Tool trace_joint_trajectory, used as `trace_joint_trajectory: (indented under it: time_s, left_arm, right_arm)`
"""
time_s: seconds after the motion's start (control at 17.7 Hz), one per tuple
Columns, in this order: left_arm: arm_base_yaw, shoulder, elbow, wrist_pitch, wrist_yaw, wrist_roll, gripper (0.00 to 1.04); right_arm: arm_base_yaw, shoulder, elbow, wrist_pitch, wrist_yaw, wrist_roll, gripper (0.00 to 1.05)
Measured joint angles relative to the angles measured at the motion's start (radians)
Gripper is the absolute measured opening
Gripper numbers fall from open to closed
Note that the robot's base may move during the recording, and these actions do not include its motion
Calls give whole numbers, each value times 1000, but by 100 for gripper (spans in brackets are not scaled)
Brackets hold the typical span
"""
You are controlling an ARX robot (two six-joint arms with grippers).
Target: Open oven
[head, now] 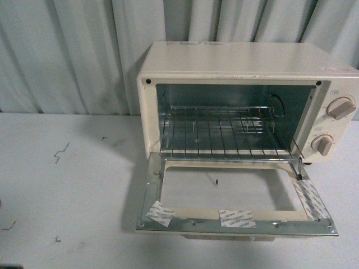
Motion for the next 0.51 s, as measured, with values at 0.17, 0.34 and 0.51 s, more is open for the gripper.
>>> trace_joint_trajectory:
  time_s: [0.17,0.34,0.51]
  left_arm:
    - [21,-82,-1,1,19,8,2]
    - [51,-209,-1,1,46,16,2]
    - [112,-546,-1,-232,113,21,2]
  right_arm:
    - [0,0,0,0,0,0,98]
    - [0,0,0,0,0,0,98]
    - [0,0,0,0,0,0,98]
